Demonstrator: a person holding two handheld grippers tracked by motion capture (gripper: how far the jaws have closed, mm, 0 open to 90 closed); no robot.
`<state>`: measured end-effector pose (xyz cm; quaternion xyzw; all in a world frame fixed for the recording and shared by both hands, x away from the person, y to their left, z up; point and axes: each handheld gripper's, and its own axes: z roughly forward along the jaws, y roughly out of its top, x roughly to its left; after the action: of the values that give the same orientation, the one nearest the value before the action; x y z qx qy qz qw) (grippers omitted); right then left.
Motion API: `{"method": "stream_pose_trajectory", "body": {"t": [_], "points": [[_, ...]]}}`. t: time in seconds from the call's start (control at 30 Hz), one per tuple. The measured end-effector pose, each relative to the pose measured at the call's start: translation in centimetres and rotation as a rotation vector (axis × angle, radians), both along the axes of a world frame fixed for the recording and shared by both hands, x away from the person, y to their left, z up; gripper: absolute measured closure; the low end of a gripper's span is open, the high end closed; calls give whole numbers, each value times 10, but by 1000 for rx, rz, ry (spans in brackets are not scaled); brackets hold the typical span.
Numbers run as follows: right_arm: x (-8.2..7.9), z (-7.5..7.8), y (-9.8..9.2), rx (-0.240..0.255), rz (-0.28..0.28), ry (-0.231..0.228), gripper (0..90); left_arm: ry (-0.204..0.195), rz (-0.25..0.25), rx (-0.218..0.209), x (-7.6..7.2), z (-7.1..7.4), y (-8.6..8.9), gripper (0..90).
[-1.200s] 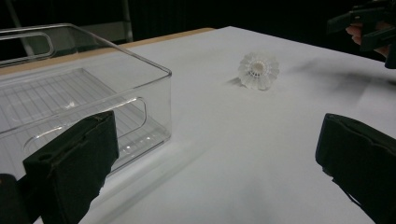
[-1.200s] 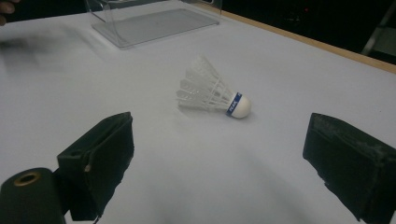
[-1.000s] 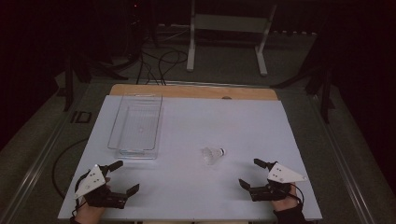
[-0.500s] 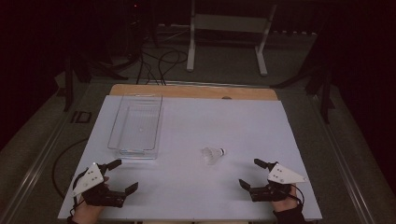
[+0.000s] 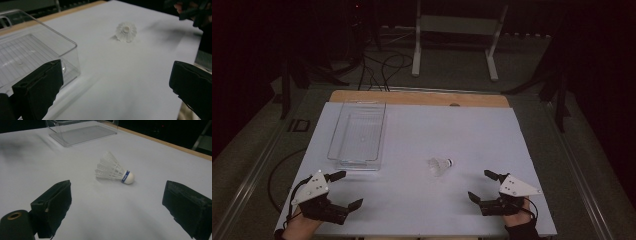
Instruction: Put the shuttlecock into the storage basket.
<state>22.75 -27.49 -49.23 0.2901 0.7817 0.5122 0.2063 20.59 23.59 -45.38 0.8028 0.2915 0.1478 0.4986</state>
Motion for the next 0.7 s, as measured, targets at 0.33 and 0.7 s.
{"method": "stream_pose_trajectory", "body": {"t": [0.33, 0.7], "points": [[0, 1, 0, 2, 4, 5, 87, 26, -24, 56, 4, 5, -8, 0], [0, 1, 0, 8, 8, 14, 87, 88, -75, 131, 10, 7, -17, 0]]}}
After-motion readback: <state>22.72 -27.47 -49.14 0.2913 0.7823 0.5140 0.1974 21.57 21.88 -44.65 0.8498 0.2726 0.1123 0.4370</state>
